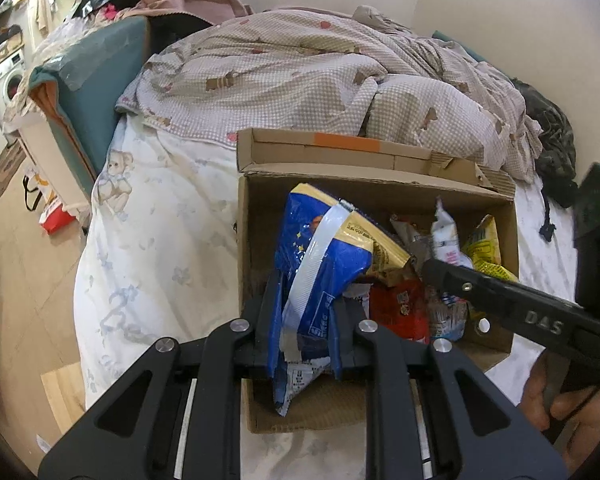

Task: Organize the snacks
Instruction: 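Carry both packets over the box and lower them toward it, then open both tools to drop the packets into the box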

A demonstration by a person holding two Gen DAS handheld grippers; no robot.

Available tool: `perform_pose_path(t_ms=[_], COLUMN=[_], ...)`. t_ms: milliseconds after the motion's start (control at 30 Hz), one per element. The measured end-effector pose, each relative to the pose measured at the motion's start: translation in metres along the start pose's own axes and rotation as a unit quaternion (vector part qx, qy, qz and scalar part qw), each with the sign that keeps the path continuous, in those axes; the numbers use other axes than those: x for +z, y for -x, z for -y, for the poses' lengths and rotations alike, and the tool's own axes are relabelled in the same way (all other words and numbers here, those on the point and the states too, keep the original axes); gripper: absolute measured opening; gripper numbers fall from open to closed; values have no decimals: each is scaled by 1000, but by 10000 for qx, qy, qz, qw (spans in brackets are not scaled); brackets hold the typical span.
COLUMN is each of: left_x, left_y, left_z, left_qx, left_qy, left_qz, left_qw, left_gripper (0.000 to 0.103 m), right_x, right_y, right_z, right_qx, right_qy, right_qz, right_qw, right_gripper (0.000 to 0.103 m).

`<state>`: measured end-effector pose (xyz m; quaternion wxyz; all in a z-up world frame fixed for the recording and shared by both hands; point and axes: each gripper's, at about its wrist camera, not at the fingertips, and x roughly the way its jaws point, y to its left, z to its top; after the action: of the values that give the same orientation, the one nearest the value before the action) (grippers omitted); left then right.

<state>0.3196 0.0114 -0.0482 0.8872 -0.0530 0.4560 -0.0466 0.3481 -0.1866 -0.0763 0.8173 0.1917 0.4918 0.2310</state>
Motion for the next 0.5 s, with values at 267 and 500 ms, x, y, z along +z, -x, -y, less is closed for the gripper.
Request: perform_pose_path(t_ms=[267,500], left_x=[0,1], left_y=[-5,-3], left_z=[5,5], left_qx=[-63,-27], left_qy=[-38,-22], left_qz=[-36,24], left_qw=[10000,10000], left_gripper=[17,17], right_x=[-1,-2], right_y=[-4,0], right_z=[9,9], right_qx=[173,257], right_qy=[-184,-218], right_qz=[-67,-85], right_qw=[9997,9994], right_gripper=[20,23])
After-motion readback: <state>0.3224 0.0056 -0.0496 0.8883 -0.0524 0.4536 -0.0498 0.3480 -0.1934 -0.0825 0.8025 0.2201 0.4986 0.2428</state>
